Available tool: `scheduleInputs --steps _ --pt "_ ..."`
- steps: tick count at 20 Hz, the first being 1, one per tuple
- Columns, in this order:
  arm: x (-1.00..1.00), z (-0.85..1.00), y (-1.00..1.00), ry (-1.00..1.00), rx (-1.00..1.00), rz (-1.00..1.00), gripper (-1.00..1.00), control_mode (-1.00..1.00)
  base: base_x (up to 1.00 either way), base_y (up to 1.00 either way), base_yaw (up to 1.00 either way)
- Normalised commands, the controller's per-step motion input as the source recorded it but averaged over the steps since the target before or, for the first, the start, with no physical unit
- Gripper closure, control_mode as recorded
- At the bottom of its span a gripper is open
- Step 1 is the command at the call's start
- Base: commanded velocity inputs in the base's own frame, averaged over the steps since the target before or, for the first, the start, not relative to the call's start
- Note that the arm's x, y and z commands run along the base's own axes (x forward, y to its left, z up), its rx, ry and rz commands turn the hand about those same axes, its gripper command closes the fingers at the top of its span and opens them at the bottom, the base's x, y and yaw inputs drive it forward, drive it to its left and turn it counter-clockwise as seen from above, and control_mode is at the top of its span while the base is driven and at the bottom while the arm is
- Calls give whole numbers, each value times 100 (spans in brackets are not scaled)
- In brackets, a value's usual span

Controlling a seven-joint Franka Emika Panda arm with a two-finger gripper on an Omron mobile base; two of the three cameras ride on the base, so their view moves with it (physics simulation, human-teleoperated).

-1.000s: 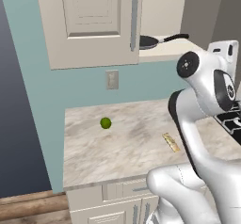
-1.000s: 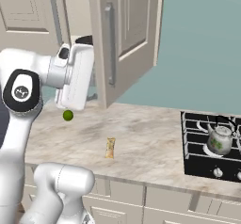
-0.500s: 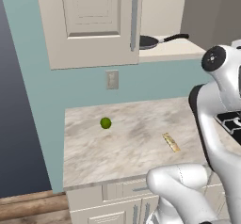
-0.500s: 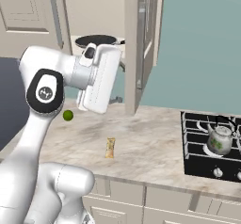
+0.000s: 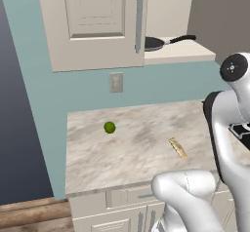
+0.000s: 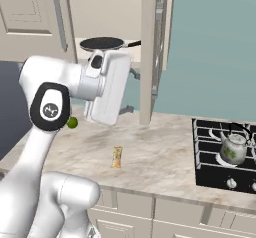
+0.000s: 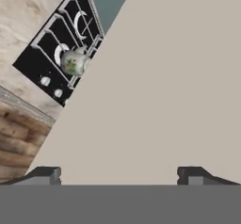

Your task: Pick the pan from the cabinet and place it on the stove. Then turn on the stove burner for the pan.

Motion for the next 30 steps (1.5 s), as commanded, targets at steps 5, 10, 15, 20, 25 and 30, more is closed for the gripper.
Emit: scheduleInputs --steps 5,10,15,20,25,30 --pt "-11 4 58 -24 3 2 -100 -100 0 0 0" --pt "0 6 84 -25 10 1 -100 -100 0 0 0" --pt "0 15 67 -26 19 2 -100 -100 0 0 0" --pt "0 7 30 -25 33 8 -100 -100 0 0 0" --pt "-19 0 8 -20 36 9 -100 -100 0 0 0" --pt "-17 0 7 -9 25 11 -100 -100 0 0 0"
